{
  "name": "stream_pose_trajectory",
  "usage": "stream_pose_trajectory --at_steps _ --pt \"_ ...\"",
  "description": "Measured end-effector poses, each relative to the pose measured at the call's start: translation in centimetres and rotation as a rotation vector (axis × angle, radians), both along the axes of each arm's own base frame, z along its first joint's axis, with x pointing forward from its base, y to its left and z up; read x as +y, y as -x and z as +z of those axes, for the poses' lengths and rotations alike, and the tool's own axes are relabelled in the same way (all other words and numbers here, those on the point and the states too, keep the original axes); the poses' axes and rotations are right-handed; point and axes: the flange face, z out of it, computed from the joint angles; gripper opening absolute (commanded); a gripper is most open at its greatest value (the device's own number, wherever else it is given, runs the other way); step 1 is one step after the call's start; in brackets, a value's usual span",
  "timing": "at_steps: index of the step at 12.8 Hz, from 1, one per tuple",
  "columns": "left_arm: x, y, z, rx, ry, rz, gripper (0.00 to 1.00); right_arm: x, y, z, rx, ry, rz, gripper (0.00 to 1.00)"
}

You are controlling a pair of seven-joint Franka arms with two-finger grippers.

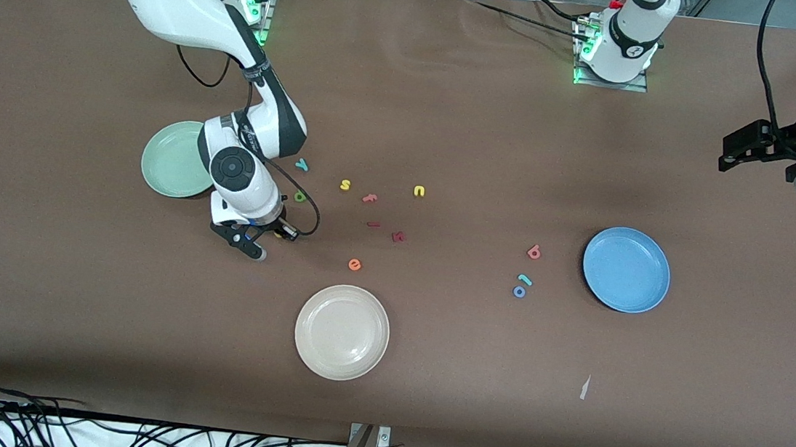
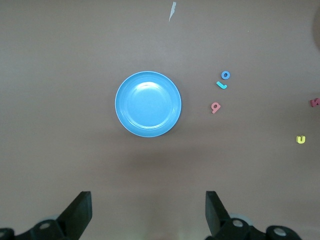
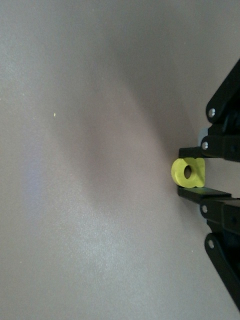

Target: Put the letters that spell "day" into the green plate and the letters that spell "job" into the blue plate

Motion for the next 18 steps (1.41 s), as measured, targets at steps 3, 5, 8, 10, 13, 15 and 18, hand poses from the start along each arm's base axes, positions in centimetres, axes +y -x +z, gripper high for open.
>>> stream_pose_trajectory --at_steps 3,5,8,10,13,15,18 --pt "-0.2 0.0 0.0 0.0 0.0 -0.003 1.0 -1.3 -0.7 1.7 0.012 0.022 0.053 0.1" --pt "-0.2 0.0 0.0 0.0 0.0 -0.004 1.0 -3.8 -0.8 4.0 0.08 0.067 0.112 0.1" --pt "-1.2 0.1 0.1 -0.002 0.0 -0.02 1.0 -8.8 1.0 7.1 0.132 0.093 0.198 0.11" --pt "-1.4 0.1 0.1 -0.002 0.0 -0.023 1.0 -13.0 3.7 7.2 0.179 0.099 0.222 0.11" --pt "-1.4 0.1 0.1 -0.003 0.0 -0.022 1.0 -19.7 7.4 6.8 0.238 0.085 0.263 0.12" --pt "-1.4 0.1 0.1 -0.003 0.0 -0.022 1.0 -23.4 8.7 6.1 0.25 0.071 0.278 0.31" --pt "-1.4 0.1 0.1 -0.003 0.0 -0.022 1.0 -23.8 10.0 4.4 0.243 0.069 0.289 0.99"
